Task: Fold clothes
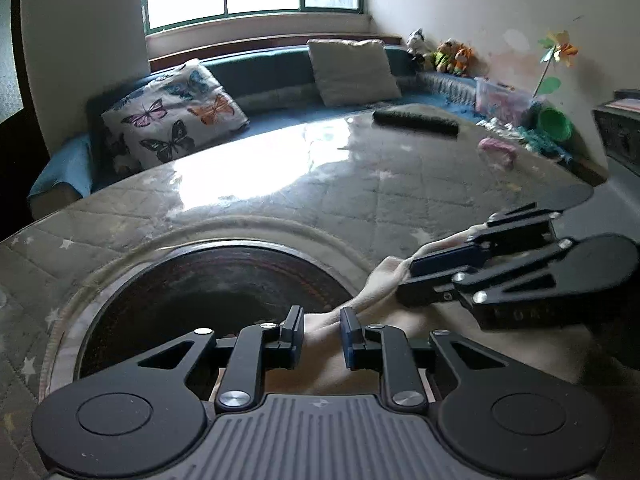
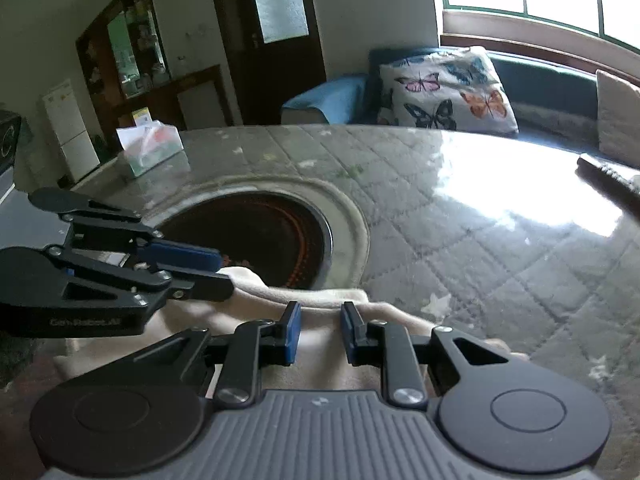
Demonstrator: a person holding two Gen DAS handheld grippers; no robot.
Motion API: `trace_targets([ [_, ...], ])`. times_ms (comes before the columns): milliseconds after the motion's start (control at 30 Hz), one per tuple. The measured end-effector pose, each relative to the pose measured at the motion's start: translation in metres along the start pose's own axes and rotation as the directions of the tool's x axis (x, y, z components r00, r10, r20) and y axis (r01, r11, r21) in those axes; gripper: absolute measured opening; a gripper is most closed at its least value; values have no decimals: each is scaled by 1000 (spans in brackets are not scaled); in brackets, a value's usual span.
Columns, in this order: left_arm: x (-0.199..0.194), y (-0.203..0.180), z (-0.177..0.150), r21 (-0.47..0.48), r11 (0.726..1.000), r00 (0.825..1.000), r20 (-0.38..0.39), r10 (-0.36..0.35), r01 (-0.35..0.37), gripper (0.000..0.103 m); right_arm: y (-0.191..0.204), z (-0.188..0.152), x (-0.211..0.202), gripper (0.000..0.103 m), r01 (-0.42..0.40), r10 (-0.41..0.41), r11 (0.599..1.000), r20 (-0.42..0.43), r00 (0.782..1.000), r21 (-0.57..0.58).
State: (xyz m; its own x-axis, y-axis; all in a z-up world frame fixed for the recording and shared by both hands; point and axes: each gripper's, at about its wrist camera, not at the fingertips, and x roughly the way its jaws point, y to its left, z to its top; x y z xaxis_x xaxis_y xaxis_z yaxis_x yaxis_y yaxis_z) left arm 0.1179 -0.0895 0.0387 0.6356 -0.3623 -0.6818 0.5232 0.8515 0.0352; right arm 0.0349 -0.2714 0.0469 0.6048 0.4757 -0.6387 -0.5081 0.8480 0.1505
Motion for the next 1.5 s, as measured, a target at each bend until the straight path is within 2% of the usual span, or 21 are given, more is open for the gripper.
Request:
trace_targets([
  [200,8,3,-5,-3,1000,1000,-7,19,-19,25,3,-1,-5,21,20,-19,1000,21,1000,-17],
  [367,8,0,-5,10,999,1000,-4,30,-30,25,-8,-4,-7,21,35,-35,999,11,999,14],
  [500,8,-1,-5,7,999,999,-6,37,-37,26,-17,-5,-25,21,62,-64,997,35,997,48],
  [567,9,-1,-4,5,999,999,-9,47,-46,32,-26,-6,-30,21,80,-82,994,19,996,77],
  [667,7,-3,-2,4,998,998,-9,56,-56,34,-38,-13,-33,16,99,-101,990,11,995,97],
  [767,-1,-7,1,3,998,998,11,62,-62,35,-42,-15,-43,16,105,-109,989,34,993,108],
  [933,-11,-23,9,22,999,998,54,27,-29,35,-47,-21,-44,16,117,-120,987,20,993,112],
  [1100,-7,-37,9,37,999,999,51,-14,13,34,-56,-25,-45,16,126,-133,979,32,991,161],
  [1233,-5,-48,5,54,998,998,47,-45,43,34,-43,-26,-58,17,115,-121,988,59,991,99],
  [1333,1,-55,-1,63,997,999,25,-48,46,34,-35,-33,-56,17,108,-110,993,31,993,52],
  [1400,-3,-58,-6,72,996,999,28,-45,43,34,-29,-37,-56,17,116,-116,993,12,993,22],
  [1500,-16,-60,-14,75,996,998,42,-42,39,35,-16,-38,-68,19,117,-116,993,42,992,-22],
])
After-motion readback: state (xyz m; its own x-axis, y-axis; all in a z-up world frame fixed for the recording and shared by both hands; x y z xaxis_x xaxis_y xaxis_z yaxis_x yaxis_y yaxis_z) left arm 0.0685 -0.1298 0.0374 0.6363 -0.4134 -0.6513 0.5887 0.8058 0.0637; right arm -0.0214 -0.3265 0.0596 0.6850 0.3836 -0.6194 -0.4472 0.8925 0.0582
